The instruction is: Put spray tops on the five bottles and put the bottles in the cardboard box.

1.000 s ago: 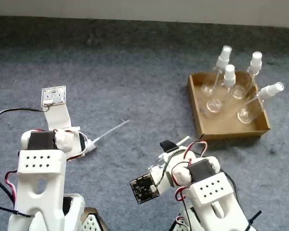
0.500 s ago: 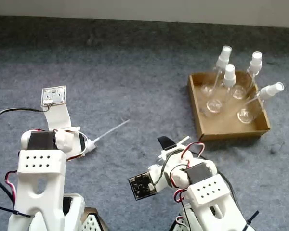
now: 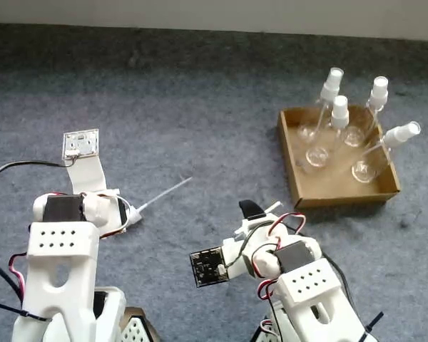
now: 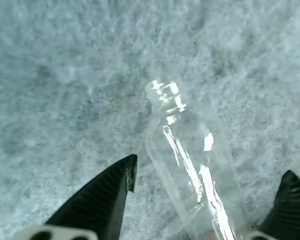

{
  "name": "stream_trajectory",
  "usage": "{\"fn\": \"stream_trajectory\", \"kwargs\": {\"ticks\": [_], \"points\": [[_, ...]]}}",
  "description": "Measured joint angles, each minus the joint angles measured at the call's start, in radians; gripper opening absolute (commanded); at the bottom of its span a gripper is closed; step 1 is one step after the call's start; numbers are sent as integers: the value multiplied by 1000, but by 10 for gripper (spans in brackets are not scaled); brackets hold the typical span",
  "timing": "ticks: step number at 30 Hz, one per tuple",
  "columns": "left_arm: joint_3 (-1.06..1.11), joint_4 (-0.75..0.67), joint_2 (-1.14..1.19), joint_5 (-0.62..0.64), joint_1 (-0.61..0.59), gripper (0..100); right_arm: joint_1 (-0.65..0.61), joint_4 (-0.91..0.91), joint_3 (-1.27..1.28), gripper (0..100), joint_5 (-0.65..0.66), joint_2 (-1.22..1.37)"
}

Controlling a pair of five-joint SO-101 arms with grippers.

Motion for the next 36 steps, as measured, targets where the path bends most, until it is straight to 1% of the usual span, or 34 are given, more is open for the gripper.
{"fn": "stream_trajectory", "kwargs": {"ticks": [2,6,8,10,15,21,26,36], "points": [[0,-3,0,0,0,5,0,0,0,335,0,0],[0,-3,0,0,0,5,0,0,37,193,0,0],[0,-3,0,0,0,5,-2,-11,58,139,0,-8],[0,-3,0,0,0,5,-2,-12,61,118,0,-11],[0,-3,0,0,0,5,3,-12,54,117,-14,-12],[0,-3,0,0,0,5,-2,-6,15,116,-206,-2],[0,-3,0,0,0,5,-2,-2,-51,116,-330,0],[0,-3,0,0,0,5,0,-2,-284,116,-667,2]]}}
